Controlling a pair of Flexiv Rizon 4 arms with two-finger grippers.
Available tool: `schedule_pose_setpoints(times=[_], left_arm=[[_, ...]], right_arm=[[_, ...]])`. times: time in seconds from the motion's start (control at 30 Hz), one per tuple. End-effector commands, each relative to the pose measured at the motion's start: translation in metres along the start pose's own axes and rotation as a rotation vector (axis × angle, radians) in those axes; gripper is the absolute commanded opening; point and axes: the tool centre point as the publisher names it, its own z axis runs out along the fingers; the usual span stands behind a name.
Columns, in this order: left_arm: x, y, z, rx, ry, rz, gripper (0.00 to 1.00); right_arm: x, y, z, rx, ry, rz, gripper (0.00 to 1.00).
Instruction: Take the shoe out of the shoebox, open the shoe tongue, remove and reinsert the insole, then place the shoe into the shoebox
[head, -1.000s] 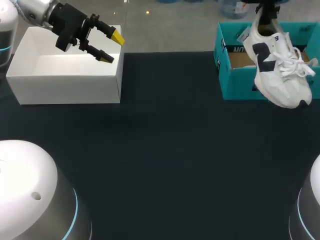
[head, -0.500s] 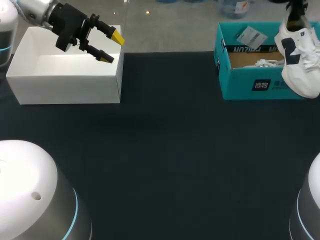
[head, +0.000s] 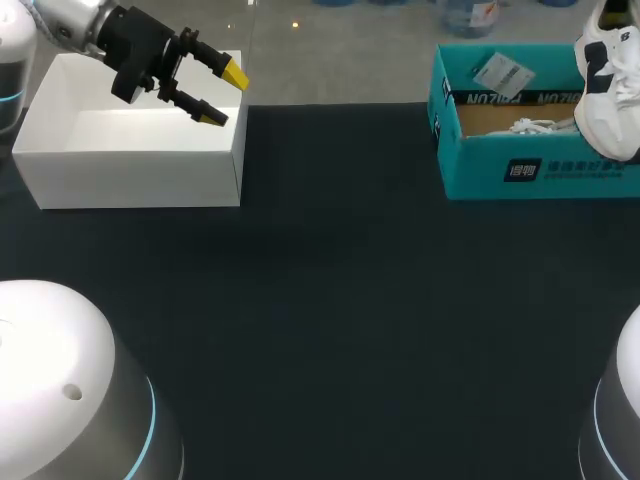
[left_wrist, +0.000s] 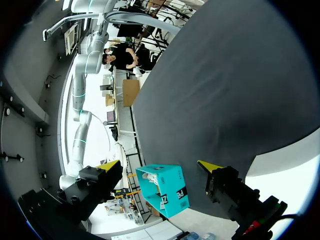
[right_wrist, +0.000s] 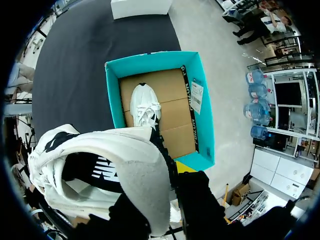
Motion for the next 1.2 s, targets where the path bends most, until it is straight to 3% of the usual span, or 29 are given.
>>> schedule_pose_setpoints(times=[0.03, 0.23, 0.4, 0.53, 1.2], left_arm=[[0.000, 0.000, 0.000, 0.000, 0.003, 0.001, 1.00], [0.000, 0.000, 0.000, 0.000, 0.003, 0.001, 1.00], [0.000, 0.000, 0.000, 0.000, 0.003, 0.001, 1.00], [0.000, 0.000, 0.000, 0.000, 0.003, 0.001, 1.00], [0.000, 0.000, 0.000, 0.000, 0.003, 0.001, 1.00]], right_arm=[[-0.018, -0.003, 0.006, 0.013, 0.027, 0.012, 0.00], [-0.031, -0.007, 0.017, 0.031, 0.033, 0.003, 0.00], [-0.039, -0.011, 0.021, -0.028, 0.029, -0.040, 0.00], [-0.044, -0.013, 0.027, -0.007, 0.050, -0.045, 0.00], [-0.046, -0.012, 0.035, -0.015, 0.062, -0.006, 0.00]])
